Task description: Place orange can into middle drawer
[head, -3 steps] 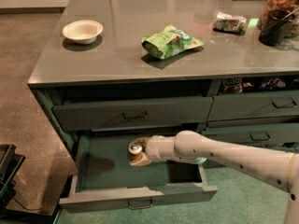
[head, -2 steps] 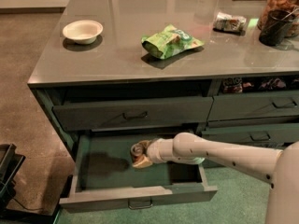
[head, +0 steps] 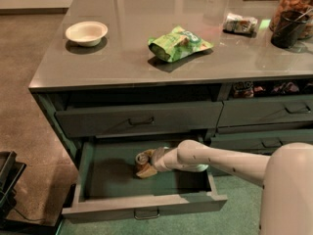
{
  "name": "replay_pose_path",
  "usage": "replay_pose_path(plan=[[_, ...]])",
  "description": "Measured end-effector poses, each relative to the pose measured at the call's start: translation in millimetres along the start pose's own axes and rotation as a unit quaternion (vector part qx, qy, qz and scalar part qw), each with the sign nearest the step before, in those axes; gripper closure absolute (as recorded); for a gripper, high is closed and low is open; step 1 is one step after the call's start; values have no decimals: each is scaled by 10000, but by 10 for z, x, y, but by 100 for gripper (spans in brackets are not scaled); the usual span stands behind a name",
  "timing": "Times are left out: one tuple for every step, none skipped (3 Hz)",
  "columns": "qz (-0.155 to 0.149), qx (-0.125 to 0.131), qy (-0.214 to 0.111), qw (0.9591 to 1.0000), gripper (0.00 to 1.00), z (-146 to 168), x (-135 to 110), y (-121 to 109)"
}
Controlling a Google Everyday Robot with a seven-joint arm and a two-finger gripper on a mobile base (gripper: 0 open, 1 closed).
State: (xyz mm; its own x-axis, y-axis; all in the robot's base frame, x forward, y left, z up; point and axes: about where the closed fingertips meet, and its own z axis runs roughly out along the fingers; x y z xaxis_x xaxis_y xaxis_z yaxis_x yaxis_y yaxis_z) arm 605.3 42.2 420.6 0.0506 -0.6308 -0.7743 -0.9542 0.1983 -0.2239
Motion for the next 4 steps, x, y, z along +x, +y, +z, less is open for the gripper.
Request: replay_pose_path(plan=[[106, -60, -109, 9999, 100, 115, 80, 1], [106, -60, -109, 9999, 81, 102, 63, -4], [106, -60, -110, 9999, 58, 101, 61, -5], [106, -60, -110, 9999, 35, 102, 61, -4]])
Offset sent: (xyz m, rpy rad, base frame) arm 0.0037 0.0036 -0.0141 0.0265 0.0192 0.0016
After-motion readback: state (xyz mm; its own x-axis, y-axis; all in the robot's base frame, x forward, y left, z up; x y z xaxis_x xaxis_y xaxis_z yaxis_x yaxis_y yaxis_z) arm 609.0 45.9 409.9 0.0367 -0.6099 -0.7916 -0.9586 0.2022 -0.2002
